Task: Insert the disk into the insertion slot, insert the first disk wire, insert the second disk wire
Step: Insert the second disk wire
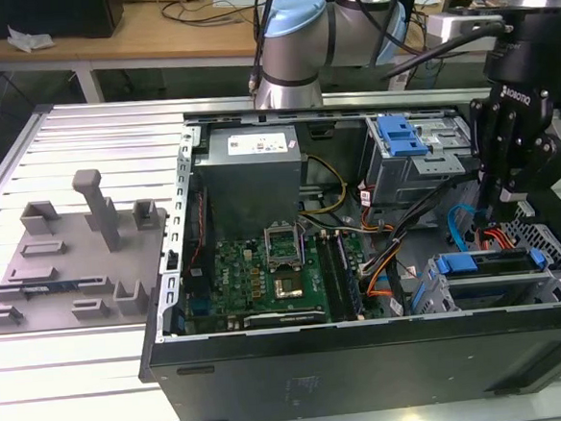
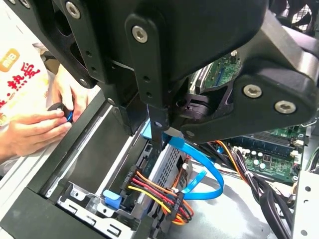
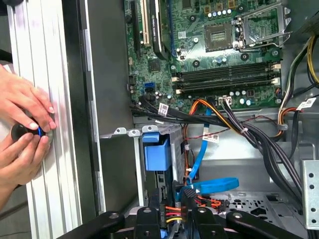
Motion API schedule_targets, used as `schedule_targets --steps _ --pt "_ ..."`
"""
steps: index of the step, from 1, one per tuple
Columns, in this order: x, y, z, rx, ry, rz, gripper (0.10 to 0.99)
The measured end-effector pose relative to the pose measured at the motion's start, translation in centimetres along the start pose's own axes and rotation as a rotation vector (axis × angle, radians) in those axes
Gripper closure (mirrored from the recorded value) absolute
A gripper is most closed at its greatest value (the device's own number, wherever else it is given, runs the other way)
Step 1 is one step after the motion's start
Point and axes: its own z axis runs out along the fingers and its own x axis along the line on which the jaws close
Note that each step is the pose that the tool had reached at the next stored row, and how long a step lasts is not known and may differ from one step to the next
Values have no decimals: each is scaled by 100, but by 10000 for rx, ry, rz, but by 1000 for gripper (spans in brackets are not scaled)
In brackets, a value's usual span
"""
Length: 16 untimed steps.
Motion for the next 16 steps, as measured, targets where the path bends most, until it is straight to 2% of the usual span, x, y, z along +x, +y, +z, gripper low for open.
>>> schedule_targets --steps 6,16 --pt "-15 10 33 -74 6 117 776" --pt "-27 28 60 -95 13 169 776"
